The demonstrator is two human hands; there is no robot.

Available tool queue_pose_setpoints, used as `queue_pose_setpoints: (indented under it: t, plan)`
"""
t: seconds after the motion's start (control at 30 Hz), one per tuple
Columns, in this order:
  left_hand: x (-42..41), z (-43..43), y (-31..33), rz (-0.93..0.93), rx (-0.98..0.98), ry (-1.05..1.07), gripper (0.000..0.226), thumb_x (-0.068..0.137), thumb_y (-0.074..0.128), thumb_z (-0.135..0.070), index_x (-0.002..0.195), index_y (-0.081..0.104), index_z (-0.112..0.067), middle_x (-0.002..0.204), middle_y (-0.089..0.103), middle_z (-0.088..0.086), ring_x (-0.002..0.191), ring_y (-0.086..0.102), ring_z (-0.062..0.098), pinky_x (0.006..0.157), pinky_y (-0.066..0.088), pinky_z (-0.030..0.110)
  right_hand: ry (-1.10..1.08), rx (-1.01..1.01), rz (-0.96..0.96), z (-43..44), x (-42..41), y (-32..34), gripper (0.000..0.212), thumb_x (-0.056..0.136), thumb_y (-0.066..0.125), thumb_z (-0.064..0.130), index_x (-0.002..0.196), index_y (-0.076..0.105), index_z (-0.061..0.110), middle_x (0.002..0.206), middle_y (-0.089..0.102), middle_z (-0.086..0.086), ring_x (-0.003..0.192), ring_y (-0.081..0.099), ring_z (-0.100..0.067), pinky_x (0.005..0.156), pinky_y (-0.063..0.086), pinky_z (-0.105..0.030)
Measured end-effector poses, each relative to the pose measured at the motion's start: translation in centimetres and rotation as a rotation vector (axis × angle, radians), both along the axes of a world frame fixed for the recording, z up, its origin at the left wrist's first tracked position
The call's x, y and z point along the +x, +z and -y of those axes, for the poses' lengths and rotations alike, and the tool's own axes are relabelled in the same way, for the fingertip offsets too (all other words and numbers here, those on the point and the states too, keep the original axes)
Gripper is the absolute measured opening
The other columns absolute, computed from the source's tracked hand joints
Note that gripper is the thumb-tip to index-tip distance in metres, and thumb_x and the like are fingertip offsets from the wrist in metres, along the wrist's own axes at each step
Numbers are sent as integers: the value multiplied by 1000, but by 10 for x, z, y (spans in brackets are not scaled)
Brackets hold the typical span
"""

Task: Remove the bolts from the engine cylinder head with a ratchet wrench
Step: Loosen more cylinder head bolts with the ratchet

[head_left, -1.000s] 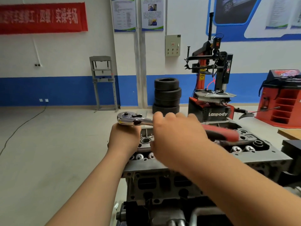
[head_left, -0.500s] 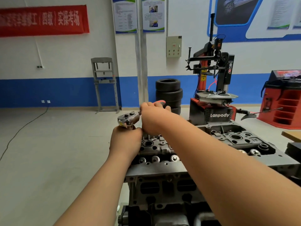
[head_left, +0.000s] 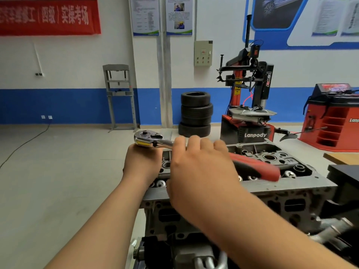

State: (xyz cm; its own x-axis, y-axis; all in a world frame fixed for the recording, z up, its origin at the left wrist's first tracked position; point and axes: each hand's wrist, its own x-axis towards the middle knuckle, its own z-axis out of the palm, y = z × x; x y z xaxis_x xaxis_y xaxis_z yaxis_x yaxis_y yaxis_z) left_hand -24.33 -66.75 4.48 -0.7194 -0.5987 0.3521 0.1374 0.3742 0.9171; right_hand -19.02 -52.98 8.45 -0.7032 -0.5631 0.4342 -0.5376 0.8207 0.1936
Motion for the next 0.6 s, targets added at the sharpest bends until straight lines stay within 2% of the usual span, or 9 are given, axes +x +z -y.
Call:
queue_pose_setpoints:
  t: [0.07, 0.13, 0.2, 0.27, 0.33, 0.4, 0.43, 0.53, 0.6]
  plan:
    - [-5, 4, -7, -108, 148, 10, 26, 89, 54, -14, 64, 48, -16, 61, 51, -1, 58, 46, 22, 53, 35, 23, -23, -105, 67, 0, -30, 10, 35, 86, 53, 37, 112, 41, 16, 106, 50, -7, 104, 46, -30, 96, 27, -50]
    - [-2, 2, -6, -23, 125, -24, 25, 81, 64, -21, 59, 56, -13, 51, 50, 4, 51, 45, 24, 55, 40, 29, -34, -162, 172, 8, -66, 19, 22, 87, 54, 36, 98, 44, 20, 96, 51, -1, 103, 47, -26, 100, 25, -50]
    - [-2, 5, -9, 16, 148, -69, 27, 77, 66, -26, 51, 60, -20, 47, 48, 4, 46, 44, 21, 56, 41, 34, -45, -135, 240, 31, -99, 26, 13, 87, 54, 31, 88, 49, 19, 91, 54, 0, 100, 47, -26, 101, 24, -54]
    - [-2, 7, -6, 21, 185, -112, 34, 77, 64, -29, 44, 58, -22, 45, 50, 5, 42, 48, 20, 57, 42, 35, -85, -25, 274, 59, -116, 32, 15, 88, 51, 27, 79, 45, 17, 90, 53, -2, 92, 43, -27, 101, 24, -64]
    - [-3, 8, -6, 23, 189, -123, 34, 75, 59, -28, 42, 56, -20, 45, 50, 8, 42, 49, 22, 57, 42, 37, -23, 19, 286, 81, -127, 33, 11, 90, 50, 27, 89, 51, 16, 96, 48, -4, 89, 36, -26, 100, 31, -58]
    - [-3, 8, -5, 24, 200, -131, 29, 71, 56, -24, 42, 54, -20, 44, 43, 5, 42, 41, 22, 54, 38, 37, 105, -17, 324, 90, -134, 31, 30, 90, 52, 27, 117, 55, 14, 102, 47, -6, 95, 38, -24, 93, 39, -42]
    - [-4, 8, -6, 16, 211, -132, 28, 70, 56, -22, 42, 53, -21, 44, 40, 3, 41, 37, 21, 53, 36, 36, 145, -44, 335, 90, -135, 30, 37, 89, 53, 27, 124, 53, 15, 109, 49, -7, 102, 40, -26, 91, 40, -39]
    - [-5, 10, -4, 23, 225, -128, 26, 69, 55, -21, 43, 53, -19, 41, 36, 2, 37, 33, 20, 46, 32, 31, 139, -108, 340, 88, -135, 26, 41, 90, 53, 24, 129, 48, 16, 126, 46, -10, 117, 35, -29, 91, 36, -42]
    - [-6, 6, -2, 43, 196, -94, 16, 64, 53, -26, 52, 55, -16, 40, 36, 2, 38, 33, 21, 45, 31, 30, 46, -91, 333, 82, -127, 26, 40, 91, 50, 20, 130, 44, 16, 131, 43, -9, 123, 31, -29, 100, 29, -48]
